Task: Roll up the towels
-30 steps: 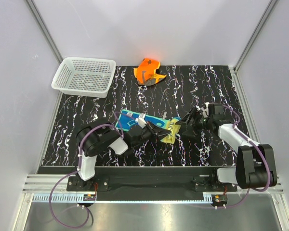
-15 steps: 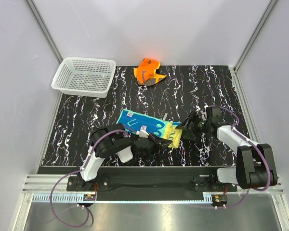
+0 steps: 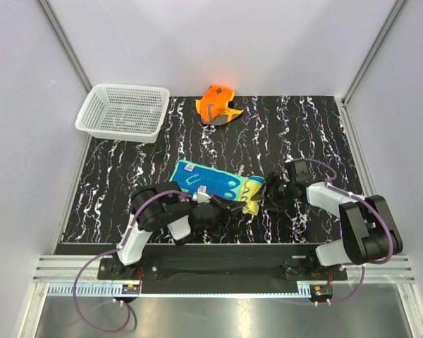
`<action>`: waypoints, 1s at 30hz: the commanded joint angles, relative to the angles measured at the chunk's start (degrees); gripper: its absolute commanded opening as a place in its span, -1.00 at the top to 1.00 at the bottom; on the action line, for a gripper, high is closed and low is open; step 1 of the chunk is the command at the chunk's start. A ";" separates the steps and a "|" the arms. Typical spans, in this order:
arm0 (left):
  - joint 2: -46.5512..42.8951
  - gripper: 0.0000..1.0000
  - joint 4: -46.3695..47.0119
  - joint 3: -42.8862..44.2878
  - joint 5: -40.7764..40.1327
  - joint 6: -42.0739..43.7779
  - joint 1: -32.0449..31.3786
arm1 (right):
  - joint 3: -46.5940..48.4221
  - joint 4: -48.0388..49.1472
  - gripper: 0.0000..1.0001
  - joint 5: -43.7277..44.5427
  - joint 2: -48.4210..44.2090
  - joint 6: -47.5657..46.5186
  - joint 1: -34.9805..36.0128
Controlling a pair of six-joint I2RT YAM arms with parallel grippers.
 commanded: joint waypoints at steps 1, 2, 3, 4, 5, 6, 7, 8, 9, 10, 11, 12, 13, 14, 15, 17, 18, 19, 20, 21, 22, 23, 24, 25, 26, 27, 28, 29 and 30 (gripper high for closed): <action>0.84 1.00 18.15 -0.94 -1.64 -2.67 0.28 | 0.93 5.58 -0.35 2.48 1.42 -0.41 1.53; 1.02 1.00 18.15 -0.86 -1.63 -2.76 0.28 | 1.02 6.29 -0.35 2.39 1.51 -0.58 1.53; 1.19 0.99 18.15 -0.86 -1.29 -2.76 0.28 | 1.11 6.73 -0.34 2.83 1.77 -0.58 1.79; 1.11 0.98 18.07 -0.68 -1.02 -2.67 0.37 | 1.63 7.00 -0.27 3.09 1.86 -0.76 1.88; 1.28 0.96 18.06 -0.77 -0.93 -2.76 0.37 | 1.72 7.26 -0.22 3.27 2.21 -1.02 1.97; 1.20 0.92 18.06 -0.77 -0.58 -2.76 0.37 | 1.81 7.52 -0.15 3.36 2.65 -1.11 2.15; 1.19 0.89 17.80 -0.59 -0.14 -2.58 0.46 | 2.16 7.61 -0.08 3.53 3.00 -1.20 2.15; 1.02 0.84 17.19 -0.33 0.64 -2.15 0.72 | 2.08 7.70 0.09 3.62 3.18 -1.28 2.24; 0.58 0.77 16.14 -0.33 2.13 -1.53 0.81 | 2.07 7.70 0.14 3.80 3.36 -1.37 2.24; 0.06 0.57 14.65 0.02 3.36 -0.22 1.07 | 2.16 7.53 0.20 3.80 3.36 -1.55 2.41; -0.73 0.45 12.81 0.11 4.51 0.66 1.34 | 2.25 7.35 0.30 3.80 3.36 -1.64 2.59; -3.00 0.35 8.44 0.11 5.65 1.71 1.34 | 2.34 7.18 0.34 3.88 3.10 -1.81 2.67; -4.42 0.13 4.92 0.37 6.44 3.64 1.43 | 2.43 6.22 0.39 4.06 2.92 -2.25 2.94; -5.91 0.03 1.84 0.64 6.89 5.14 1.43 | 2.60 5.77 0.43 4.23 2.75 -2.34 3.11; -9.06 -0.04 -4.20 0.81 7.59 6.72 1.43 | 2.69 5.25 0.46 4.58 2.14 -2.69 3.20; -12.41 -0.21 -11.78 2.13 8.21 11.29 1.51 | 3.22 3.23 0.49 5.20 1.43 -3.13 3.55; -15.74 -0.23 -21.82 3.26 9.08 13.13 1.51 | 3.48 2.61 0.51 5.73 0.56 -3.30 3.73; -17.42 -0.23 -27.84 6.23 9.35 17.59 1.60 | 4.26 0.78 0.50 6.08 0.29 -3.83 3.82; -19.09 -0.24 -33.99 8.00 8.48 20.42 1.60 | 4.79 -0.20 0.51 6.43 0.02 -4.09 3.99; -21.72 -0.22 -47.28 10.28 7.69 23.14 1.52 | 5.23 -1.08 0.52 6.61 -0.07 -4.36 4.08; -22.79 -0.19 -53.07 14.48 6.55 25.95 1.25 | 6.46 -3.09 0.53 6.78 -0.07 -5.06 4.26; -23.67 -0.17 -57.83 16.44 2.62 32.07 0.38 | 6.90 -4.06 0.53 7.13 -0.16 -5.33 4.26; -25.33 -0.14 -66.40 18.37 0.06 34.92 -0.41 | 7.34 -4.77 0.53 7.31 -0.24 -5.85 4.43; -25.96 -0.13 -70.23 21.87 -2.75 40.25 -1.29 | 8.13 -6.26 0.54 7.49 -0.42 -6.03 4.52; -26.40 -0.13 -73.48 23.56 -5.65 42.74 -3.21 | 8.40 -6.79 0.55 7.75 -0.59 -6.03 4.43; -26.75 -0.12 -79.00 25.06 -11.25 44.86 -4.28 | 8.75 -7.41 0.55 8.01 -0.94 -6.29 4.61; -26.67 -0.12 -81.14 27.77 -14.00 48.36 -6.37 | 9.36 -8.28 0.55 8.10 -1.03 -6.38 4.52; -26.49 -0.12 -83.08 28.84 -16.46 49.70 -7.35 | 9.63 -8.64 0.55 8.10 -1.12 -6.38 4.52; -25.71 -0.12 -85.97 29.81 -19.88 50.67 -8.15 | 10.07 -8.99 0.56 8.10 -1.04 -6.56 4.52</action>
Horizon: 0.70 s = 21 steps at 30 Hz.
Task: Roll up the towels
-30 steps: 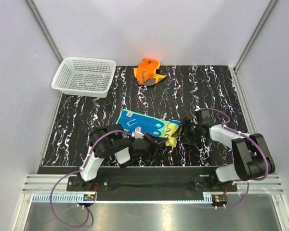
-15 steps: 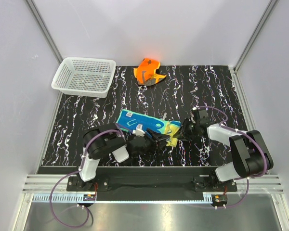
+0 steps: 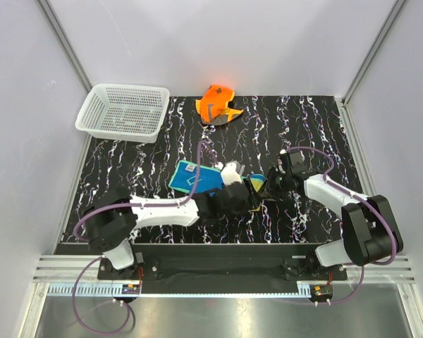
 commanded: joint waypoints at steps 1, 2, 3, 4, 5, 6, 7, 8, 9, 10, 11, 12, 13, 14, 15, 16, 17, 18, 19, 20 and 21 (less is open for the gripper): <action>0.00 -0.12 -18.65 5.26 -14.64 12.56 -3.63 | 3.06 -3.77 0.56 1.68 -1.58 -1.73 0.57; 0.62 -0.12 -20.14 6.07 -16.39 12.74 -4.68 | 3.15 -3.95 0.57 1.68 -1.49 -1.81 0.65; 1.84 -0.12 -22.60 6.51 -16.85 12.56 -5.03 | 3.32 -4.04 0.58 1.85 -1.23 -1.82 0.65; 2.46 -0.11 -23.93 7.12 -17.03 11.26 -5.21 | 3.50 -4.30 0.59 1.77 -1.14 -1.99 0.65; 2.99 -0.10 -24.63 7.13 -17.03 10.98 -5.74 | 3.50 -4.21 0.59 1.77 -1.23 -1.90 0.57; 3.34 -0.10 -25.42 7.04 -18.16 11.07 -6.18 | 3.50 -4.39 0.59 1.77 -1.23 -1.99 0.57; 3.26 -0.10 -25.87 7.04 -19.56 11.33 -7.92 | 3.32 -4.30 0.59 1.77 -1.23 -1.90 0.57; 3.00 -0.11 -26.22 7.30 -21.32 12.12 -8.98 | 3.23 -4.30 0.59 1.77 -1.32 -1.82 0.57; 2.82 -0.11 -26.92 7.74 -25.16 13.25 -10.12 | 3.23 -4.30 0.60 1.59 -1.06 -1.90 0.57; 2.91 -0.12 -27.36 9.66 -27.38 15.88 -11.27 | 3.23 -4.39 0.60 1.50 -0.88 -1.82 0.57; 3.26 -0.15 -27.80 10.81 -29.31 17.73 -13.37 | 3.23 -4.22 0.61 1.15 -0.79 -1.82 0.57; 4.48 -0.17 -27.89 11.95 -32.81 19.58 -14.43 | 3.23 -4.30 0.62 1.06 -0.44 -1.90 0.57; 5.19 -0.18 -27.81 14.40 -34.24 23.07 -15.31 | 3.50 -4.21 0.62 0.97 -0.26 -1.73 0.65; 6.85 -0.21 -27.11 15.55 -36.34 25.20 -16.89 | 3.58 -4.39 0.62 0.97 -0.18 -1.73 0.65; 7.73 -0.28 -26.41 16.61 -37.49 26.96 -17.69 | 3.67 -4.30 0.62 0.80 -0.09 -1.73 0.57; 8.44 -0.35 -25.79 18.01 -38.20 29.76 -18.39 | 3.76 -4.48 0.62 0.89 0.00 -1.64 0.65; 9.58 -0.46 -23.44 18.37 -38.12 31.09 -19.27 | 3.85 -4.56 0.62 0.80 0.18 -1.64 0.65; 10.11 -0.54 -22.28 18.64 -37.86 31.98 -19.54 | 3.94 -4.83 0.62 0.71 0.18 -1.81 0.74; 10.46 -0.60 -21.31 18.73 -37.16 32.42 -19.63 | 4.11 -5.09 0.62 0.71 0.18 -1.90 0.74; 10.81 -0.67 -20.61 18.99 -36.55 32.51 -19.63 | 4.20 -5.27 0.63 0.80 0.26 -1.99 0.65; 11.77 -0.72 -20.51 19.17 -36.45 32.08 -19.63 | 4.29 -5.53 0.63 0.80 0.27 -1.99 0.74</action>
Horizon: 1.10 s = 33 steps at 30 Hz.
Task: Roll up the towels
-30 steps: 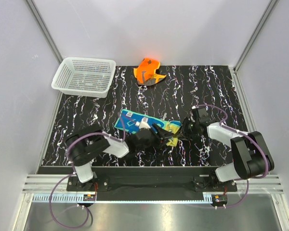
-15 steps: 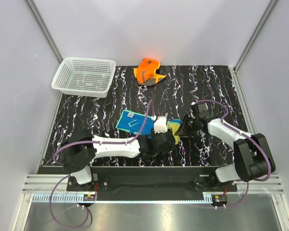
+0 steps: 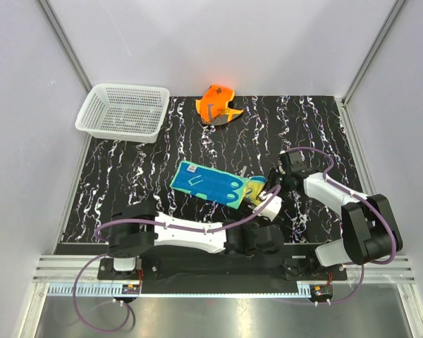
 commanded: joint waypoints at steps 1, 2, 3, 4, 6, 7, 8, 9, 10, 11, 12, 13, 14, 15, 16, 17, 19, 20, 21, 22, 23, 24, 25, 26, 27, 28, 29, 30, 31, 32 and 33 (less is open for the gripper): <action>2.47 -0.75 3.47 2.82 -4.54 4.01 0.52 | 2.52 -1.01 0.62 -0.08 -0.15 -1.16 0.57; 3.87 -0.78 2.33 3.43 -5.32 3.66 0.52 | 2.52 -1.01 0.63 -0.25 -0.15 -1.07 0.65; 4.58 -0.82 1.80 4.05 -5.77 3.48 0.61 | 2.52 -1.10 0.63 -0.34 -0.33 -1.16 0.57; 5.28 -0.84 1.53 5.19 -5.94 3.66 0.96 | 2.43 -1.18 0.63 -0.51 -0.41 -1.16 0.57; 7.22 -0.86 0.74 6.25 -6.30 3.57 1.58 | 2.43 -1.45 0.63 -0.95 -0.68 -1.16 0.57; 7.66 -0.86 0.74 6.69 -6.04 3.22 2.01 | 2.43 -1.71 0.63 -1.13 -0.68 -1.25 0.57; 8.53 -0.86 0.04 6.78 -5.51 2.61 3.06 | 2.43 -1.97 0.64 -1.13 -0.85 -1.25 0.57; 8.71 -0.85 0.12 6.78 -5.07 2.26 3.68 | 2.43 -2.06 0.64 -1.13 -1.12 -1.34 0.57; 8.89 -0.85 0.04 6.43 -4.72 1.30 4.30 | 2.43 -2.50 0.64 -1.13 -1.29 -1.42 0.57; 9.15 -0.83 0.73 6.08 -3.85 1.29 5.35 | 2.43 -2.76 0.64 -1.22 -1.38 -1.43 0.57; 9.24 -0.82 1.09 5.73 -3.58 1.20 5.79 | 2.34 -2.94 0.64 -1.22 -1.64 -1.51 0.57; 9.42 -0.82 1.18 5.64 -3.31 0.85 6.67 | 2.34 -2.94 0.64 -1.22 -1.65 -1.60 0.57; 9.94 -0.79 1.44 5.64 -2.70 0.93 7.02 | 2.34 -3.03 0.64 -1.65 -1.65 -1.60 0.57; 10.21 -0.76 1.71 5.55 -2.43 0.93 7.29 | 2.26 -2.94 0.64 -1.74 -1.47 -1.51 0.57; 10.47 -0.74 2.06 5.29 -2.00 1.02 7.81 | 2.17 -2.77 0.65 -2.01 -1.47 -1.43 0.57; 10.47 -0.70 4.15 4.85 -0.43 1.46 8.17 | 2.17 -2.68 0.65 -2.44 -1.21 -1.34 0.57; 10.12 -0.68 6.97 2.93 1.78 3.03 8.69 | 1.99 -2.24 0.66 -2.80 -1.12 -0.90 0.57; 9.43 -0.68 9.50 2.30 3.35 3.39 8.70 | 1.82 -2.24 0.66 -3.06 -1.12 -0.81 0.65; 8.98 -0.68 10.31 1.52 4.15 3.57 8.70 | 1.64 -2.24 0.66 -3.06 -1.20 -0.72 0.65; 8.63 -0.68 10.93 1.33 5.03 3.92 8.52 | 1.64 -2.15 0.66 -3.15 -1.21 -0.72 0.57; 8.02 -0.69 11.72 1.24 6.26 3.75 8.52 | 1.64 -2.33 0.66 -3.07 -1.12 -0.72 0.65; 7.67 -0.71 12.25 0.81 6.97 3.66 8.52 | 1.64 -2.33 0.66 -2.98 -1.12 -0.81 0.57; 7.49 -0.72 12.78 0.63 7.76 3.14 8.44 | 1.73 -2.33 0.66 -2.80 -1.03 -0.72 0.57; 7.23 -0.72 13.57 0.37 9.07 2.70 8.52 | 1.73 -2.33 0.66 -2.97 -1.03 -0.81 0.65; 7.31 -0.72 13.83 0.36 9.52 2.52 8.44 | 1.90 -2.33 0.66 -2.98 -0.94 -0.64 0.57; 7.57 -0.72 13.92 0.54 9.70 2.26 8.43 | 1.90 -2.33 0.67 -2.98 -0.77 -0.46 0.57; 8.27 -0.69 13.49 0.80 10.05 1.90 8.52 | 1.99 -2.33 0.67 -3.06 -0.77 -0.46 0.65; 8.71 -0.65 13.40 1.41 10.05 1.64 8.44 | 2.08 -2.50 0.67 -3.15 -0.77 -0.46 0.48; 9.24 -0.48 12.96 1.68 9.96 1.29 8.52 | 2.08 -2.59 0.67 -3.24 -0.85 -0.37 0.56; 9.42 -0.33 12.52 1.86 9.44 0.94 8.52 | 2.17 -2.77 0.67 -3.24 -1.03 -0.63 0.57; 9.51 -0.19 12.52 1.60 9.26 0.59 8.61 | 2.25 -3.20 0.67 -3.15 -1.03 -0.63 0.57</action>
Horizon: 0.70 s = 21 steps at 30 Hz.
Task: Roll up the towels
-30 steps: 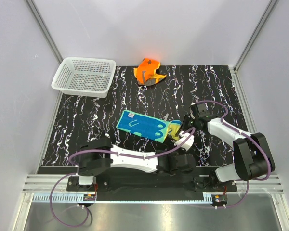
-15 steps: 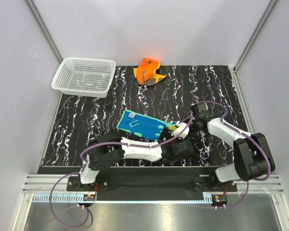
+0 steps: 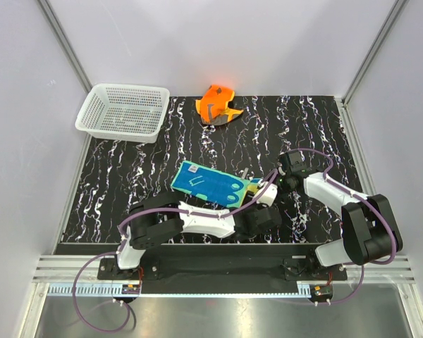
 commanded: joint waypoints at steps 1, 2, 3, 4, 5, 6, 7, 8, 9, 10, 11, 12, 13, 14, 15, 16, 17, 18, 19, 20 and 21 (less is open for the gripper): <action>-0.70 -0.05 2.81 0.92 0.30 -1.62 0.13 | 1.88 -0.89 0.68 -1.49 -1.27 -0.33 0.57; -0.79 0.17 3.25 0.74 0.30 -1.80 0.39 | 1.80 -1.15 0.67 -1.40 -1.36 -0.33 0.57; -0.88 0.24 3.43 0.31 0.38 -2.06 0.66 | 1.62 -1.42 0.67 -1.58 -1.62 -0.33 0.57; -1.05 0.28 3.69 0.13 0.47 -2.24 1.27 | 1.53 -1.33 0.67 -1.93 -1.80 -0.24 0.65; -1.14 0.44 3.95 -0.14 0.82 -2.50 1.62 | 1.36 -1.42 0.68 -2.19 -1.97 -0.33 0.65; -1.23 0.52 4.30 -0.92 1.08 -2.77 1.97 | 1.27 -1.59 0.67 -2.54 -2.06 -0.33 0.57; -1.75 0.62 5.27 -1.54 1.61 -2.94 2.67 | 1.35 -1.68 0.67 -2.98 -2.06 -0.24 0.65; -2.10 0.91 5.71 -2.33 2.14 -3.03 2.94 | 1.44 -1.94 0.67 -3.33 -2.24 -0.33 0.65; -2.63 1.00 7.02 -4.08 2.66 -3.55 3.29 | 1.70 -2.38 0.66 -3.51 -2.24 -0.33 0.48; -3.76 1.00 8.60 -4.96 3.10 -3.73 3.82 | 1.97 -2.73 0.59 -3.60 -2.41 -0.33 0.56; -4.39 1.00 9.66 -5.93 4.59 -3.74 4.08 | 2.23 -3.08 0.49 -3.51 -2.68 -0.42 0.57; -5.09 1.00 10.54 -7.68 5.65 -3.74 4.69 | 2.93 -3.96 0.36 -3.16 -3.03 -0.50 0.57; -6.57 1.00 12.29 -8.65 6.53 -4.17 4.87 | 3.37 -4.66 -0.09 -2.03 -3.20 -0.59 0.65; -7.28 1.00 13.18 -9.62 7.93 -4.52 5.05 | 4.07 -5.45 -0.24 -1.23 -3.73 -1.20 0.57; -8.16 1.00 14.32 -11.98 8.99 -4.87 5.31 | 5.65 -7.20 -0.37 -0.44 -3.91 -1.73 0.65; -9.91 1.00 16.24 -13.13 9.61 -5.92 5.58 | 6.71 -8.26 -0.50 1.83 -4.08 -2.08 0.57; -10.80 1.00 17.04 -14.28 10.57 -6.46 5.67 | 7.85 -9.49 -0.69 3.15 -4.17 -2.70 0.48; -11.59 1.00 18.01 -16.38 11.36 -7.50 6.19 | 10.21 -11.85 -0.73 4.56 -4.17 -2.96 0.48; -13.43 1.00 20.11 -17.53 12.50 -7.95 6.37 | 11.36 -12.75 -0.76 7.01 -4.26 -3.31 0.22; -14.31 1.00 21.35 -18.76 13.30 -8.48 6.63 | 12.42 -13.54 -0.84 7.90 -4.52 -3.58 0.04; -15.11 1.00 22.58 -21.12 14.52 -9.70 7.68 | 14.34 -14.68 -0.86 8.61 -4.78 -3.49 -0.31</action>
